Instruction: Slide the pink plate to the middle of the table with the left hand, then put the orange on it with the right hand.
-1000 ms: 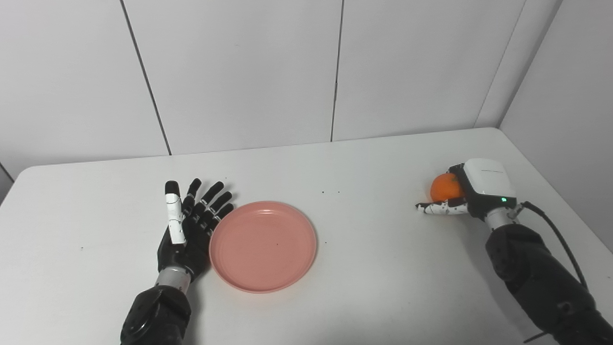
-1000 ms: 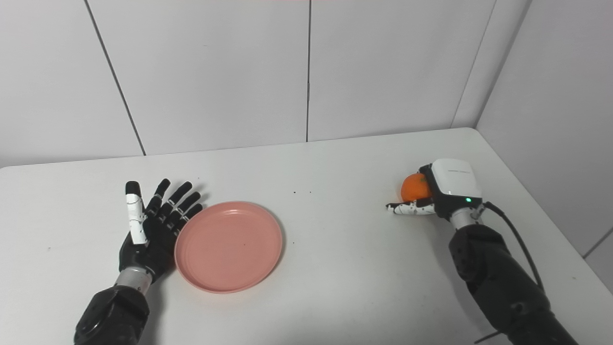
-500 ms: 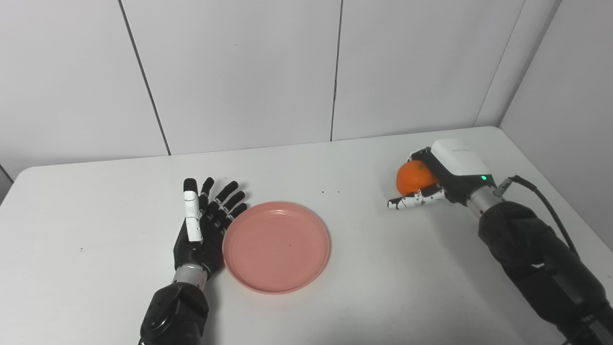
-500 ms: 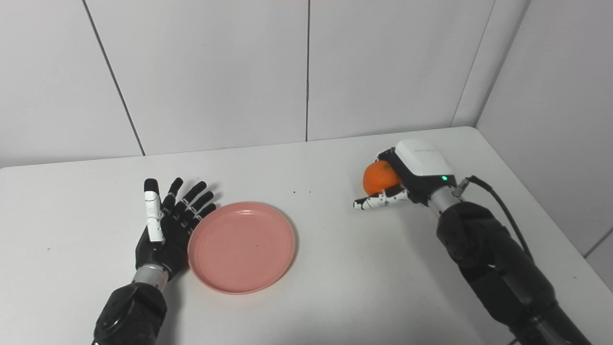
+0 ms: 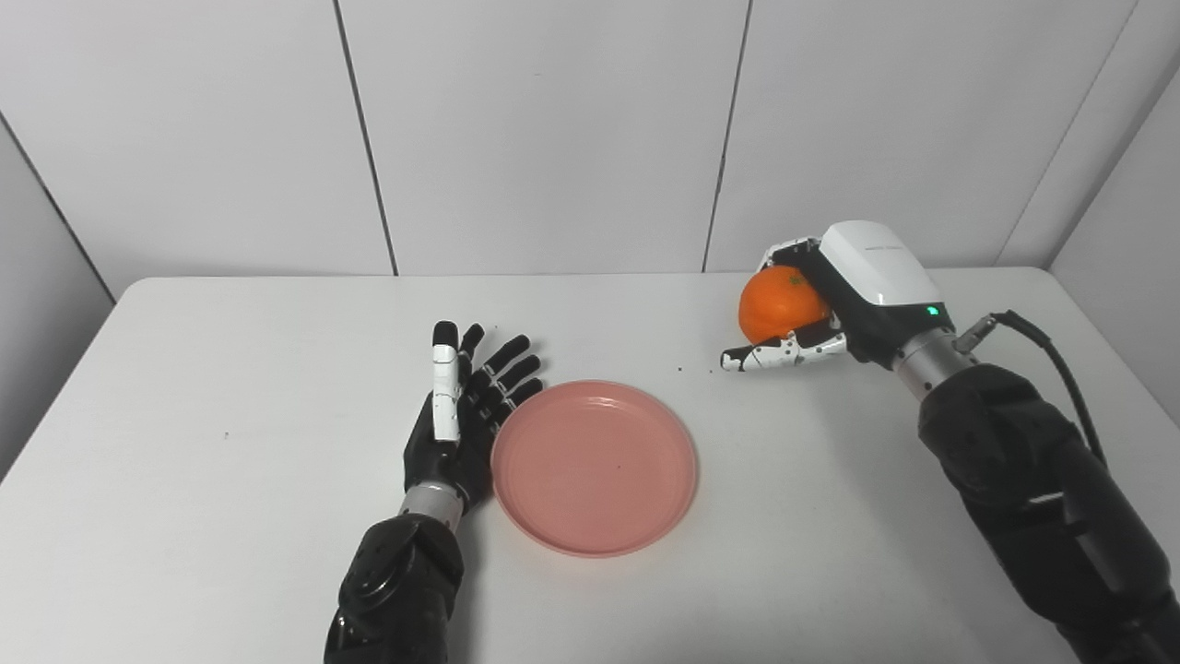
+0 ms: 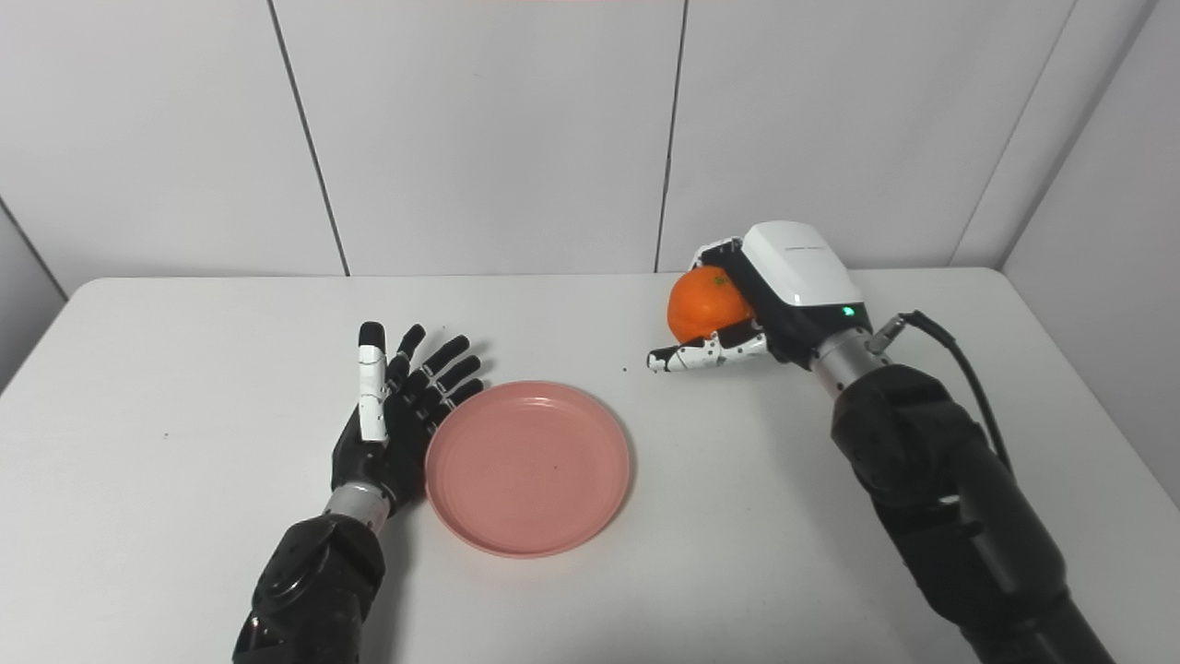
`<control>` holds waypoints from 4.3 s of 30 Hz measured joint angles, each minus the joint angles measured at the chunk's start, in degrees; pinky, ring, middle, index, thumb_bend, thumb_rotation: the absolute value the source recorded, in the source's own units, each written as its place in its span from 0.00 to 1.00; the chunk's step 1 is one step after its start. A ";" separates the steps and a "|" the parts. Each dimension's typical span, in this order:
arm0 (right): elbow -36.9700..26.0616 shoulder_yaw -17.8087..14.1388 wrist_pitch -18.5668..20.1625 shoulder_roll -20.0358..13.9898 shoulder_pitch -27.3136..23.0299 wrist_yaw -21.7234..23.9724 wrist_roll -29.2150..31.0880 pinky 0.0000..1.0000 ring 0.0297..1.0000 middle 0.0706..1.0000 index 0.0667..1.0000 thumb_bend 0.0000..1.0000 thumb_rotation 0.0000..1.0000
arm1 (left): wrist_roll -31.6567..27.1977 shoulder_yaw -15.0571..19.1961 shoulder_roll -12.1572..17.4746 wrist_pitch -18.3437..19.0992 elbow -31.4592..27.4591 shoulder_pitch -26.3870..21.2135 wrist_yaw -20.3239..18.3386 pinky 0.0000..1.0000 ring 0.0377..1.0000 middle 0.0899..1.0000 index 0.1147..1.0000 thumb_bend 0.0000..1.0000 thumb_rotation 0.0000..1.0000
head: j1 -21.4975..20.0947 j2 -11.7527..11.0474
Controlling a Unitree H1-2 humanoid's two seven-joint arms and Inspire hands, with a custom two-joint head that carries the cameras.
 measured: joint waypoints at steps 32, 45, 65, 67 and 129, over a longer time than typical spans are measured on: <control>-2.18 10.58 -3.90 11.92 -2.20 5.32 -3.72 0.16 0.20 0.22 0.29 0.51 0.51 | 2.08 -0.76 -0.75 -0.13 0.15 0.00 -0.01 0.78 0.79 0.82 0.98 0.95 0.90 | 1.76 0.09; 1.37 15.33 -6.13 11.40 0.40 6.47 -7.80 0.18 0.22 0.27 0.39 0.49 0.57 | 2.21 -0.53 -0.74 -0.15 0.18 0.05 -0.61 0.73 0.75 0.78 0.97 0.92 0.88 | 1.58 0.44; 8.90 15.39 -12.55 10.32 1.21 2.81 -11.73 0.20 0.26 0.33 0.48 0.57 0.73 | 2.24 -0.54 -0.74 0.00 -0.13 0.29 -0.64 0.74 0.75 0.77 0.96 0.92 0.89 | 1.50 0.62; 8.90 15.13 -12.55 10.31 1.23 2.70 -11.73 0.23 0.29 0.37 0.52 0.60 0.75 | 2.24 -0.56 -0.74 0.00 -0.15 0.32 -0.64 0.73 0.75 0.77 0.96 0.92 0.90 | 1.50 0.62; 14.82 -22.69 -3.25 33.95 12.54 -18.56 39.44 0.95 0.87 0.86 0.86 0.77 1.00 | 30.99 -5.60 3.64 -24.33 7.57 1.30 10.85 0.91 0.94 0.93 0.92 0.89 0.89 | 1.67 1.23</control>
